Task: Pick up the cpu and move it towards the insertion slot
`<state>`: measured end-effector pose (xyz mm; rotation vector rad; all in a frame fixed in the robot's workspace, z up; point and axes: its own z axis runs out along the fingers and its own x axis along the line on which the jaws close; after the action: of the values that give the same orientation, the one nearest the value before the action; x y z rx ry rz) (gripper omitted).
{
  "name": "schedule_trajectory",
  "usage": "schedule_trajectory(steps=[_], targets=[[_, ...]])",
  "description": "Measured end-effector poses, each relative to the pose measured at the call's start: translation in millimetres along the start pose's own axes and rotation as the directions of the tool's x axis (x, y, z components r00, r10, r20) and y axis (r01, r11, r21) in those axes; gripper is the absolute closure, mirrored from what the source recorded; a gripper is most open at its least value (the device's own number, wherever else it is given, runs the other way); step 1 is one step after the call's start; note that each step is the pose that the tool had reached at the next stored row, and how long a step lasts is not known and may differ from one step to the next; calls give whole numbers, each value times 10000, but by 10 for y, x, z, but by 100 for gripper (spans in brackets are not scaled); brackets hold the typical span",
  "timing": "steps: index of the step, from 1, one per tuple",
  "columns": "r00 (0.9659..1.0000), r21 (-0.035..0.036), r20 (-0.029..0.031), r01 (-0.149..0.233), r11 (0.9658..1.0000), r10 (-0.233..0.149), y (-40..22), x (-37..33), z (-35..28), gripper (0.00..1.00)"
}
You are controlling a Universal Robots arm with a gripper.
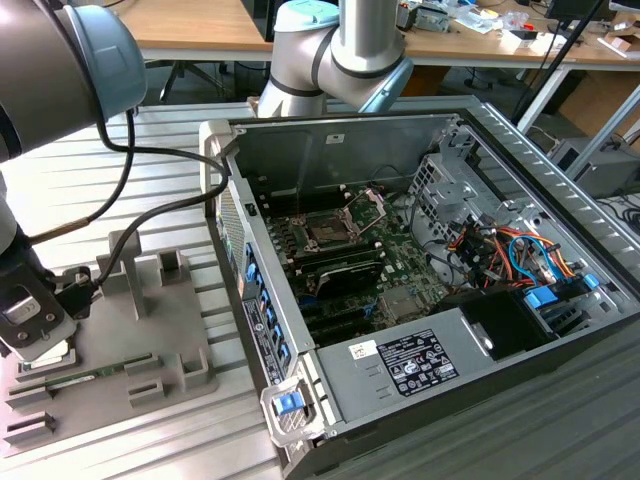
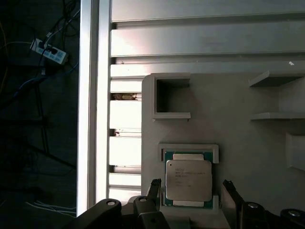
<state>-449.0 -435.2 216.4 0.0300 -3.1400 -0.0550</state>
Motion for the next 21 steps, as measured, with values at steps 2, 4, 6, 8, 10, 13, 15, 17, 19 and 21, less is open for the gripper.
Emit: schedule_trajectory(steps=[2, 4, 6, 8, 10, 13, 15, 17, 19, 21], targets=[[10000, 0, 0, 0, 10000, 0, 0, 0, 4, 38], [10000, 0, 0, 1, 10000, -1, 0, 0, 11, 38], [10000, 0, 0, 1, 10000, -1, -1, 0, 14, 38], [10000, 0, 1, 1, 10000, -1, 0, 0, 17, 38], [10000, 0, 1, 2, 10000, -2, -1, 0, 22, 38], [10000, -2, 0, 14, 10000, -14, -1, 0, 27, 38], [10000, -7, 0, 19, 10000, -19, -1, 0, 32, 38], [10000, -6, -1, 37, 10000, -37, -1, 0, 35, 38], [10000, -6, -2, 47, 10000, -47, -2, 0, 37, 38], [10000, -6, -1, 48, 10000, -48, -2, 0, 45, 38]])
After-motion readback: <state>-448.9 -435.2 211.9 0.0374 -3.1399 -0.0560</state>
